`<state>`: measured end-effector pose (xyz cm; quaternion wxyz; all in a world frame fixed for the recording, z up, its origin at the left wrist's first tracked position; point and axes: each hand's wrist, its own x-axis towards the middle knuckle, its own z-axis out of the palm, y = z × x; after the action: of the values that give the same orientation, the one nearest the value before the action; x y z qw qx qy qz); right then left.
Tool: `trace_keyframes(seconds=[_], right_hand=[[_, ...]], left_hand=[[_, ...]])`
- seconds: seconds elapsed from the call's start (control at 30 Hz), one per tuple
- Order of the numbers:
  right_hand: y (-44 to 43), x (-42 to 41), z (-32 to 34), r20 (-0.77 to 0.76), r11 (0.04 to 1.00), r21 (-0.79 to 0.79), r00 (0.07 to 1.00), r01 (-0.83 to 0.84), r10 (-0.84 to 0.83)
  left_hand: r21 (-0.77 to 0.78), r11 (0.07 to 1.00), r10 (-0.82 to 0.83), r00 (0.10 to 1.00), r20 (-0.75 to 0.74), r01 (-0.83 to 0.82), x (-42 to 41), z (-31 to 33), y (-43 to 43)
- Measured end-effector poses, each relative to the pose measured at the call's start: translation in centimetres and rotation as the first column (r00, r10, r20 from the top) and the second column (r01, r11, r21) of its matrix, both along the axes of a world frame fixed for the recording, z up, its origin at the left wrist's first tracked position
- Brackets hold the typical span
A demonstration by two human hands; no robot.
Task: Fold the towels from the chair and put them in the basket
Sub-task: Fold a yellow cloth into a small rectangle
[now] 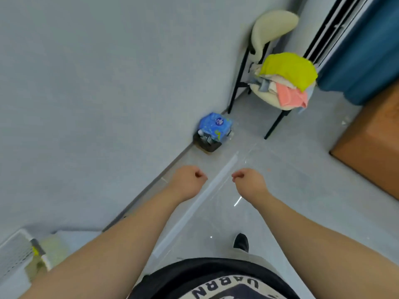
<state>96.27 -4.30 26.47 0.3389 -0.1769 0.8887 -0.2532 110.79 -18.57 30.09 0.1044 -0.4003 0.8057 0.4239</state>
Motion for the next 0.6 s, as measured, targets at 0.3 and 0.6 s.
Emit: trace_keyframes(seconds=[0.3,0.6], right_hand=[[10.8,-27.1,4.9,0.034,0.986,-0.007,0.985,0.167,-0.167],[8.3,-51.2,2.9,0.022,0.985,0.0,0.985,0.171,-0.171]], left_hand=[[0.237,0.966,0.135,0.981,-0.138,-0.099,-28.1,2.9,8.4],[0.278,0.951,0.174,0.976,-0.13,-0.132,-52.7,-1.7,4.0]])
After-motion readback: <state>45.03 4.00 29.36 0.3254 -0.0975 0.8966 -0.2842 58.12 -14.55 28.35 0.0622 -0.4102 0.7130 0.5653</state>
